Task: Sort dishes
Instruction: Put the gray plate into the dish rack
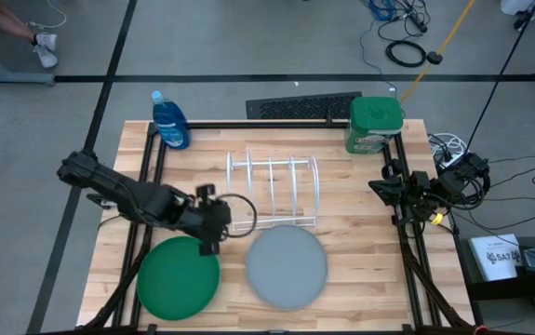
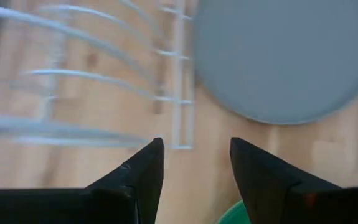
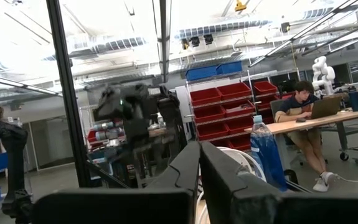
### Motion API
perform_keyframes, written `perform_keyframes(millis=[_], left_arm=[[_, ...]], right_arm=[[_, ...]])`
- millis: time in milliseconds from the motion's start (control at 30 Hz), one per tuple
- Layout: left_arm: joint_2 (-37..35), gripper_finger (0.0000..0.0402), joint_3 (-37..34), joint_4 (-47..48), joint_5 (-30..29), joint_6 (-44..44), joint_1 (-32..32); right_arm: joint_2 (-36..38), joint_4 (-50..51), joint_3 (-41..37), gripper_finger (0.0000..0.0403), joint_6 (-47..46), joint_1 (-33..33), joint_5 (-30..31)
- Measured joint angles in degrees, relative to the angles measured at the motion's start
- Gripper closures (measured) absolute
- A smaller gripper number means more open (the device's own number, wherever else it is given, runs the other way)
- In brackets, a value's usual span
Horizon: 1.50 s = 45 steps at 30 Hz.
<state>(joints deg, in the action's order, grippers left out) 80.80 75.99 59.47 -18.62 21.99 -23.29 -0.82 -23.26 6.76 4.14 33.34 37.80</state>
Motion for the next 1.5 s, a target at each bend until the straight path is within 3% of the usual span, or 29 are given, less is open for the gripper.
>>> perform_keyframes(millis=[233,367,467,767,1033,1500], left_arm=[[9.61,0.0217,-5.33,-16.32,8.13,-18.01,-4.25],[16.81,0.0217,-5.34,-20.50,7.95,-32.04,-7.47],[21.59,0.0217,-5.09,-22.16,6.34,-37.31,-9.02],[30.72,0.0217,-2.17,-23.77,2.09,-47.43,-10.17],[33.59,0.0221,-1.95,-25.39,1.43,-54.48,-10.17],[34.33,0.0314,-2.10,-32.29,5.15,-58.90,-7.93]], right_arm=[[0.00,0.02,0.00,0.0392,-0.02,0.02,0.05],[0.00,0.02,0.00,0.0392,0.29,0.01,0.18],[-0.01,0.02,0.00,0.0392,0.48,0.02,0.22],[0.00,0.03,0.00,0.0392,0.61,0.01,0.21],[0.00,0.02,0.00,0.0392,1.01,0.02,0.19],[-0.01,0.02,0.00,0.0392,1.05,0.02,0.22]])
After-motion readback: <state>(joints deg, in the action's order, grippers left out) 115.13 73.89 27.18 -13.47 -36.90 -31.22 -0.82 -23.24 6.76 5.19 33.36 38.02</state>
